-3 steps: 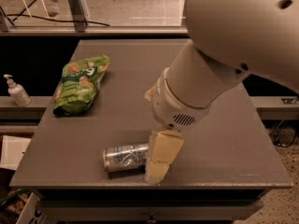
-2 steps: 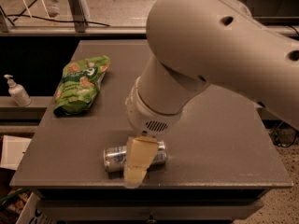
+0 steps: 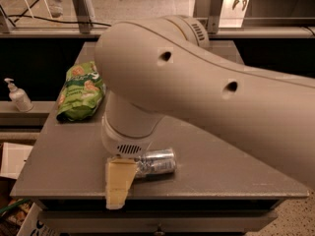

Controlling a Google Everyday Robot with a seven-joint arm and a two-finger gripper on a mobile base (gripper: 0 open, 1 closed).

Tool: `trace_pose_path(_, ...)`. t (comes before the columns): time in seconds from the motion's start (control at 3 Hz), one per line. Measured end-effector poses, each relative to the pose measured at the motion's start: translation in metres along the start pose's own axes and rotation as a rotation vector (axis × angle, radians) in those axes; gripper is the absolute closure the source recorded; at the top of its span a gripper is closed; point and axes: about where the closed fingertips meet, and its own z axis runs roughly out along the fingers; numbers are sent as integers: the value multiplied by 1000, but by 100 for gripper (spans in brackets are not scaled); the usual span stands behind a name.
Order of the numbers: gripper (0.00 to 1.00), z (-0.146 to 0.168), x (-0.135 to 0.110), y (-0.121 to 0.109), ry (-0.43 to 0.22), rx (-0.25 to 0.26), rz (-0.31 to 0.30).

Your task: Place redbull can upright

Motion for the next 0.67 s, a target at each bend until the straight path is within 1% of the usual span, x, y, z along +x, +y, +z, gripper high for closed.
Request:
trace_pose_path(0.33,0,12,2,0,52,30,-7)
trace_pose_path(0.67,2,16,15,-5,93,52,-1)
